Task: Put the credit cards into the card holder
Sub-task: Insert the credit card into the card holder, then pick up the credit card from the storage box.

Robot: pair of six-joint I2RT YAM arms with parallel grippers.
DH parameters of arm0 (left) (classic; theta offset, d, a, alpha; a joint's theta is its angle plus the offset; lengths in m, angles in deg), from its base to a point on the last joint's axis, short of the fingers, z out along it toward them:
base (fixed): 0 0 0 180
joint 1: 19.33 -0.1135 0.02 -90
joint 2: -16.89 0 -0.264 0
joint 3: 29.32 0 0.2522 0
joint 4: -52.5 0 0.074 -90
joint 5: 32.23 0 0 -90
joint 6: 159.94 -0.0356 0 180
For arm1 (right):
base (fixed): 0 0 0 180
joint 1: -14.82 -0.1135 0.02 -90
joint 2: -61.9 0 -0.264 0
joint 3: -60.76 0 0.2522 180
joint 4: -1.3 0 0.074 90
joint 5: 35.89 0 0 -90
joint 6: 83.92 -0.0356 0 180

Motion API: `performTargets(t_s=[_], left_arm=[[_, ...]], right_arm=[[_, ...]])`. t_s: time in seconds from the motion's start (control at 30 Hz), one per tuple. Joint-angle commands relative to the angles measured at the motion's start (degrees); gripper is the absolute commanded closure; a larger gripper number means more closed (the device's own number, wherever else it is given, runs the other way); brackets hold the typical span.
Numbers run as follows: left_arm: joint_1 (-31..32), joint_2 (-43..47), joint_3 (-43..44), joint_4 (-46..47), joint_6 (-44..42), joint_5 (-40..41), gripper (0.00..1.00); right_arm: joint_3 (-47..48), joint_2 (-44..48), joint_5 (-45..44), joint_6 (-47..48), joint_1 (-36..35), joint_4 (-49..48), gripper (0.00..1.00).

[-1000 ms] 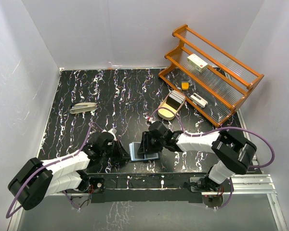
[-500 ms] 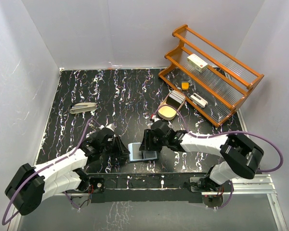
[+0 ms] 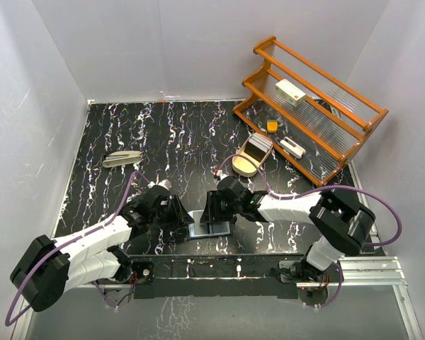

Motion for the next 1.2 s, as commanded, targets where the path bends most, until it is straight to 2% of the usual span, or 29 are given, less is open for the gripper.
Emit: performTargets(t_s=[0.0, 0.1, 0.27, 0.53, 0.63, 0.7, 0.83, 1.0, 1.17], left_arm=[[-0.69, -0.6, 0.04, 2.94, -1.08, -0.47, 0.65], [-2.39, -1.97, -0.35, 4.21, -1.58, -2.75, 0.65], [-4.19, -1.94, 0.25, 3.88, -3.1, -4.59, 0.64], [-4.32, 2.6, 7.84, -7.05, -10.77, -2.77, 0.56], [-4.32, 4.09, 12.08, -12.03, -14.11, -2.64, 0.5], [-4.32, 5.2, 14.44, -14.51, -15.8, -2.65, 0.37], [-4.32, 7.23, 18.06, -18.17, -18.9, -3.26, 0.02], [-4.32, 8.08, 20.97, -20.69, -22.42, -3.02, 0.01], [-4.3, 8.47, 20.4, -20.96, -25.37, -3.77, 0.01]], right_arm=[[2.64, -0.21, 1.99, 2.46, -0.08, -4.08, 0.67], [3.6, 0.26, 1.5, 3.72, -0.08, -1.59, 0.69], [7.16, 2.37, -2.91, 7.72, 0.01, 6.88, 0.68], [16.94, 6.8, -16.73, 19.09, 3.62, 22.83, 0.62], [20.5, 6.77, -21.44, 23.06, 6.45, 26.05, 0.6], [22.85, 6.09, -23.75, 25.41, 8.58, 27.12, 0.6], [27.82, 3.16, -28.38, 31.26, 12.23, 27.75, 0.59], [31.74, -0.88, -28.2, 38.24, 18.66, 27.65, 0.57], [34.58, -4.77, -29.48, 43.65, 23.71, 27.71, 0.54]])
